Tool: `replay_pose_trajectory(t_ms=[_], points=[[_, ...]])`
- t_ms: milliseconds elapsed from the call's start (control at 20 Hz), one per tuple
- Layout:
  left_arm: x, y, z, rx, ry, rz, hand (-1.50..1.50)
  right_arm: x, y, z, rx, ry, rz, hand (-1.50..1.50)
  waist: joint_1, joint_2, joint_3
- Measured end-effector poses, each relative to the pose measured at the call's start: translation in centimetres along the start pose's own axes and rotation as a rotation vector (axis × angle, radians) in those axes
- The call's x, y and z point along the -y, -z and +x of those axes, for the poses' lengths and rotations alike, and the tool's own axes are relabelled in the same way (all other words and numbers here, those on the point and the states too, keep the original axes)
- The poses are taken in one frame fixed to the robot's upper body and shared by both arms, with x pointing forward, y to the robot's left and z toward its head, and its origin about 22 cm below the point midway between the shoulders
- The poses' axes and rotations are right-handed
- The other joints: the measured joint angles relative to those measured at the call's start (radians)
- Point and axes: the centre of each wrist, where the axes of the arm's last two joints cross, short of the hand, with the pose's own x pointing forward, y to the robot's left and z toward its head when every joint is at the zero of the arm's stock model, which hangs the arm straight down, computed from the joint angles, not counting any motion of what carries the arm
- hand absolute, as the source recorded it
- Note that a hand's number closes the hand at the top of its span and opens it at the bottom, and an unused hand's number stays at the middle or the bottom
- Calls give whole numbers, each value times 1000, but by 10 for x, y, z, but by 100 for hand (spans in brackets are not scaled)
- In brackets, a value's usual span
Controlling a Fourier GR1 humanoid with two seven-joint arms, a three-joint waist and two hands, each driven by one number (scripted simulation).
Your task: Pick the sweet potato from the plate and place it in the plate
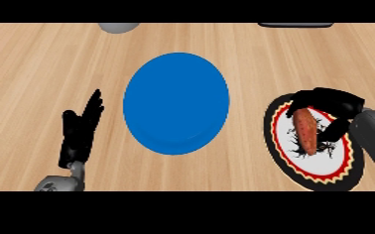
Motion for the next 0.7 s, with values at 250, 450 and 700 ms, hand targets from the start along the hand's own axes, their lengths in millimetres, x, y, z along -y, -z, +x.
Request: replay_pose_trajectory(t_ms=[250,450,700], points=[[-2,-6,3,-2,-4,-3,0,1,6,0,28,-28,-39,150,1,-1,-1],[-3,0,0,-4,-5,6,0,6,41,18,40,-38,-92,150,-7,-6,-4],[-1,0,-1,-17,3,-13,0,1,146,100,34,-56,-149,150,6,-26,-18]])
